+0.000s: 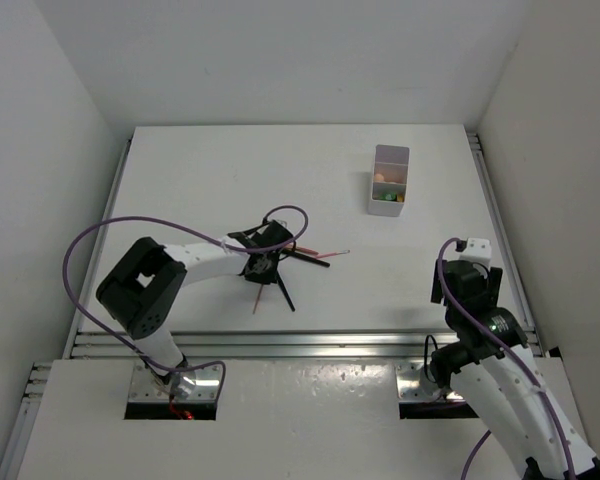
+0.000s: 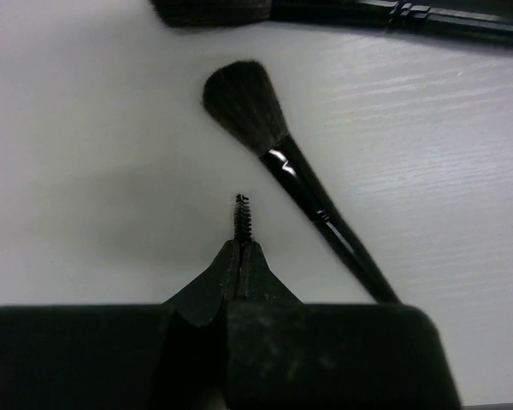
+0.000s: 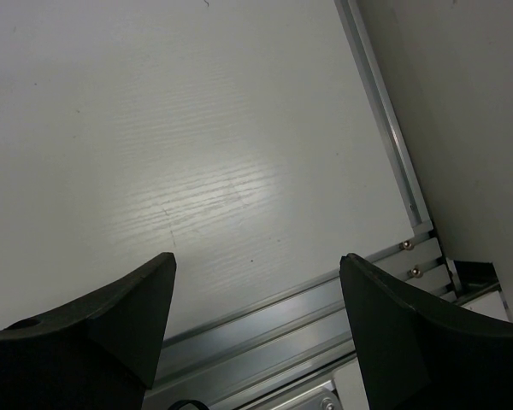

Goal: Organize the makeup

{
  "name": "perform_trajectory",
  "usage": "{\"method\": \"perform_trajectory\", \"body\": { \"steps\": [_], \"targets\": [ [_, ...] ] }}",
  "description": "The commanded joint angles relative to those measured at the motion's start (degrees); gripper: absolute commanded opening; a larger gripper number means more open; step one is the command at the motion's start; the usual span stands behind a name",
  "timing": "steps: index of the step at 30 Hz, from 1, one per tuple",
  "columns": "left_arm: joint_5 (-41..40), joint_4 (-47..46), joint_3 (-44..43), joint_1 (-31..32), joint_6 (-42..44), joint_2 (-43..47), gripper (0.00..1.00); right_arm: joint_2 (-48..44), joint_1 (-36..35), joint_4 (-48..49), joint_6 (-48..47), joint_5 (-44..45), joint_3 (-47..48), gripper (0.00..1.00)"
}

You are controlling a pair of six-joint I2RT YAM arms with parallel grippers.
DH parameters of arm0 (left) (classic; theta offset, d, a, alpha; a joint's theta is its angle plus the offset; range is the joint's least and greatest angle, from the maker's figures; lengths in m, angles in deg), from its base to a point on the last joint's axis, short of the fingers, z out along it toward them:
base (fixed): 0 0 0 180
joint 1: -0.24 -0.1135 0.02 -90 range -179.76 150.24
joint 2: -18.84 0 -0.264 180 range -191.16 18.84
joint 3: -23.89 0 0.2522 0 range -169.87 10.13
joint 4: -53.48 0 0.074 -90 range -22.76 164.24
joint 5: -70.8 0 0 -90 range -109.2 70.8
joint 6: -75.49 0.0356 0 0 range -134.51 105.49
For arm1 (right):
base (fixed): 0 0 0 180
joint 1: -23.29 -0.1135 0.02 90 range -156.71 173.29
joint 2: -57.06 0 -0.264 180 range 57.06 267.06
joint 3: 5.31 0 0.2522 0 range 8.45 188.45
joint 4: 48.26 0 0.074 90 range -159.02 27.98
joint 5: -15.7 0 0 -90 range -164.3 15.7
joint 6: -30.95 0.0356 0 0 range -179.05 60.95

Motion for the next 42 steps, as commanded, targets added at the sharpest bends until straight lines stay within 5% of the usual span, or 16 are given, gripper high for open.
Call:
{"method": "perform_trajectory", "body": {
  "steps": [1,14,19,28,38,42],
  "targets": [
    [-2.04,7.45,2.02,-0.39,2.54,2.45,0.00,0.44,-0.59,0.85,-1.48,1.52,2.57,0.78],
    [-7.57,-7.73,1.84,-0.93,19.23,22.67,0.00,4.22,-0.33,6.91,-0.69,-3.83,2.93,0.78],
    [-3.38,-35.26,-1.40,-0.31,37.21,22.43,0.00,7.29,-0.24,16.29,-4.01,-12.00,-2.23,0.86],
    [6.38,-59.58,-35.84,0.22,38.40,-13.47,0.00,13.97,3.00,32.93,-6.92,-30.28,-10.09,0.87],
    [14.92,-82.71,-80.28,2.15,31.81,-54.70,0.00,11.96,4.59,22.93,-12.81,-31.52,-4.90,0.87],
    [14.92,-87.45,-84.03,3.64,32.43,-61.15,0.00,9.76,5.03,18.70,-13.69,-28.56,-4.72,0.87]
  ]
}}
